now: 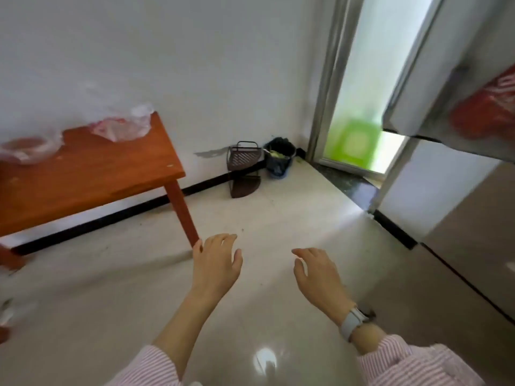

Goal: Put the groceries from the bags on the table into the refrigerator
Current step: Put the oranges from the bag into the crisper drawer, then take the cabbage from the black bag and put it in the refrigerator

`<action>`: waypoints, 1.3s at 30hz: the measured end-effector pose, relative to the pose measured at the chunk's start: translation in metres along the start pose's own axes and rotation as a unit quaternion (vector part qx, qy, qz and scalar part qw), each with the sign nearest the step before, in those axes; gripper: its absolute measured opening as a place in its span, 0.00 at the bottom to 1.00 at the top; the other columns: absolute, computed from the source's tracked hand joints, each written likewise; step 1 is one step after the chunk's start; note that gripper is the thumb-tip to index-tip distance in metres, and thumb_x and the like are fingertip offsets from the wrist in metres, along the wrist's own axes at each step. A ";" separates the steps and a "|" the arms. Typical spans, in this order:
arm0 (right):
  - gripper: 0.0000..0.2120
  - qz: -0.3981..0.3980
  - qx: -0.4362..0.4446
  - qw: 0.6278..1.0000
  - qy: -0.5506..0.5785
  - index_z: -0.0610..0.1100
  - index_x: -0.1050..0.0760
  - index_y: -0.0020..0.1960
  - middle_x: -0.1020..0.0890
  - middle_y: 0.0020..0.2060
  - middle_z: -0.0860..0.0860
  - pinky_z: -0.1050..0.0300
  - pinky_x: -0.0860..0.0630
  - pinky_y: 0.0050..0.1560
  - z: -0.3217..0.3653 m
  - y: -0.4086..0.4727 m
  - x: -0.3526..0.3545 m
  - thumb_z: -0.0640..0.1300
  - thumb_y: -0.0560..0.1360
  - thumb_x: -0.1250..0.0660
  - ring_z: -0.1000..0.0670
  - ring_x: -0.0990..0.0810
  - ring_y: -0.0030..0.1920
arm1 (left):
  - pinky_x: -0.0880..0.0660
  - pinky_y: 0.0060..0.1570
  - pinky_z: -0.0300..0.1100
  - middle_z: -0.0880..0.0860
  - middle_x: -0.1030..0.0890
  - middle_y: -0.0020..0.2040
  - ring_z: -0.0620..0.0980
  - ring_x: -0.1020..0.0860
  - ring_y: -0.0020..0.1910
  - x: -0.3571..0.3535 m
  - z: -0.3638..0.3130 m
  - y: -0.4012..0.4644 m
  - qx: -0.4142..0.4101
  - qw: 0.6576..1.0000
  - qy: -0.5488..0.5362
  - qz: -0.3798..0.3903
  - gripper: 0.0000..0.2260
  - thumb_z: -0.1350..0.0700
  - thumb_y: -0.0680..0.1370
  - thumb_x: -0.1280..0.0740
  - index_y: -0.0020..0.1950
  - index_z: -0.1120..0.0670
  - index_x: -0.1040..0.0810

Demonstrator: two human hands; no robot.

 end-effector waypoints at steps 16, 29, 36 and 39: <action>0.15 0.219 0.288 0.929 0.077 0.41 0.29 0.63 0.25 0.59 0.46 0.57 0.34 0.61 0.461 0.187 -0.313 0.41 0.79 0.45 0.47 0.29 0.62 | 0.29 0.55 0.50 0.57 0.20 0.56 0.57 0.23 0.56 0.173 0.507 0.024 0.297 0.947 0.029 -0.116 0.12 0.58 0.75 0.34 0.58 0.59 0.23; 0.16 0.251 0.362 0.892 0.105 0.42 0.29 0.63 0.24 0.59 0.46 0.55 0.31 0.61 0.697 0.386 -0.487 0.38 0.77 0.43 0.46 0.26 0.60 | 0.32 0.61 0.42 0.51 0.27 0.63 0.48 0.30 0.62 0.223 0.770 0.159 0.346 0.924 -0.017 -0.164 0.14 0.55 0.78 0.39 0.64 0.54 0.28; 0.24 0.307 0.311 0.890 0.134 0.41 0.42 0.72 0.35 0.70 0.44 0.52 0.38 0.70 0.818 0.443 -0.589 0.44 0.78 0.41 0.47 0.35 0.69 | 0.39 0.58 0.32 0.48 0.28 0.64 0.43 0.32 0.63 0.240 0.891 0.171 0.400 0.901 -0.045 -0.162 0.15 0.53 0.79 0.41 0.65 0.51 0.30; 0.36 0.342 0.231 0.903 0.118 0.42 0.55 0.75 0.43 0.73 0.42 0.45 0.34 0.67 0.846 0.465 -0.640 0.47 0.76 0.38 0.45 0.31 0.63 | 0.39 0.57 0.31 0.49 0.28 0.64 0.42 0.32 0.62 0.241 0.943 0.176 0.395 0.905 -0.054 -0.149 0.15 0.54 0.79 0.40 0.66 0.52 0.30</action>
Point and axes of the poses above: each hand's wrist, its own y-axis towards the middle knuckle, its own x-axis out of the back of the hand, z = x × y, the point moved 6 cm from there along y, towards the middle knuckle
